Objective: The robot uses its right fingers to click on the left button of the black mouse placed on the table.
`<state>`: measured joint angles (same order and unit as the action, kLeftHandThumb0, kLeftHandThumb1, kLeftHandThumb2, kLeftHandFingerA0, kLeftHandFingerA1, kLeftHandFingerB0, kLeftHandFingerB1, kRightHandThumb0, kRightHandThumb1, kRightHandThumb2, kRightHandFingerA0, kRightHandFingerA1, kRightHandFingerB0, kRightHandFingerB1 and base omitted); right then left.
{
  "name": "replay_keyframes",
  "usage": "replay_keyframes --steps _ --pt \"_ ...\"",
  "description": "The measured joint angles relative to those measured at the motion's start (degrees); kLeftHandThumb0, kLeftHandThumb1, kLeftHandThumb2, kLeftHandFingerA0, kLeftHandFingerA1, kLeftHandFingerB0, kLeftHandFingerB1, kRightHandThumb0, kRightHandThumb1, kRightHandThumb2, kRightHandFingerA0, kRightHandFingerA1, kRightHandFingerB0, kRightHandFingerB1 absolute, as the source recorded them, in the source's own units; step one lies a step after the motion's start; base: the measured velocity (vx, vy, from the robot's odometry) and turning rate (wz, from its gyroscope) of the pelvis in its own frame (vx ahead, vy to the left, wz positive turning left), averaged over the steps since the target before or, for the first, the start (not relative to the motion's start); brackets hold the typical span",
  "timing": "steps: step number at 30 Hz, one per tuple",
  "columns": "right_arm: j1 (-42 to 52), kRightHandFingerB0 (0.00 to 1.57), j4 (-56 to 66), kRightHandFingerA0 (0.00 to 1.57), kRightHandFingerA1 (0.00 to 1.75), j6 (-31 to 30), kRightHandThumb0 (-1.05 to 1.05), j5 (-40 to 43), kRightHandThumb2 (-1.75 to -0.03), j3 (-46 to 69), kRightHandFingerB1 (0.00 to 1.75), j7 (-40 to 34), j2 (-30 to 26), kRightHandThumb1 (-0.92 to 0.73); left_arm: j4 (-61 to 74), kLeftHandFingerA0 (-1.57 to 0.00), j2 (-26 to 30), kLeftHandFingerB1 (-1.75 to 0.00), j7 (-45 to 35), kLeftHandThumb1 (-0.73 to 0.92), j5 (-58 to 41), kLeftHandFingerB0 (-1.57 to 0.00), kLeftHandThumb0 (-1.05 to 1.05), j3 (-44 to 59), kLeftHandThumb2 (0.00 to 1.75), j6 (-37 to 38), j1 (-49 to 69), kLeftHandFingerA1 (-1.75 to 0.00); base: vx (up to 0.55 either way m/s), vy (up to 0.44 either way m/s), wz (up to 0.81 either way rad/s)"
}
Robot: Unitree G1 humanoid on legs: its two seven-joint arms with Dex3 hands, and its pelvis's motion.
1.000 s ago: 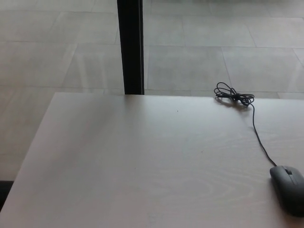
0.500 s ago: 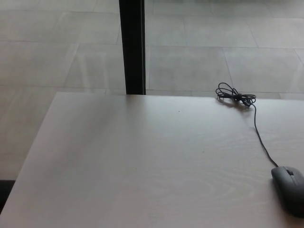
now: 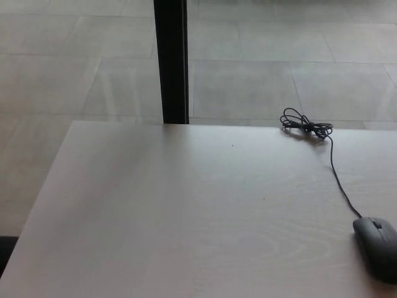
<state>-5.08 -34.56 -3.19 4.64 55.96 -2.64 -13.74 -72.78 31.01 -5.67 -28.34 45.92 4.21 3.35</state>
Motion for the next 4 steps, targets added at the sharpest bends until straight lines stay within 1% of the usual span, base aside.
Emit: replay_keyframes --steps 1,2,3,4 --pt "0.2 0.17 0.0 0.59 0.56 0.0 -0.84 0.6 -0.66 -0.4 0.57 0.2 0.2 -0.90 0.0 -0.64 0.0 -0.43 0.0 0.92 0.0 -0.38 -0.94 0.0 0.83 0.0 0.1 -0.64 0.00 0.000 0.00" --pt "0.6 0.20 0.0 0.62 0.55 0.0 -0.84 1.5 -0.67 -1.3 0.55 0.6 0.3 -0.90 -0.1 -0.57 0.0 -0.54 0.0 0.79 -0.1 -0.34 -0.90 0.1 1.18 0.0 0.3 -0.69 0.00 0.000 0.00" --pt "1.0 0.20 -0.1 0.55 0.64 0.0 -0.83 2.0 -1.09 -2.1 0.60 0.9 0.3 -0.69 -0.1 -0.56 0.0 -0.54 0.0 0.79 -0.1 -0.34 -0.91 0.2 1.18 0.0 0.5 -0.69 0.00 0.000 0.00" --pt "1.3 0.20 -0.2 0.60 0.56 0.1 -0.84 2.3 -0.67 -2.8 0.57 1.0 0.3 -0.89 -0.1 -0.58 0.0 -0.54 0.0 0.80 -0.2 -0.35 -0.91 0.4 1.20 0.0 0.5 -0.70 0.00 0.000 0.00"
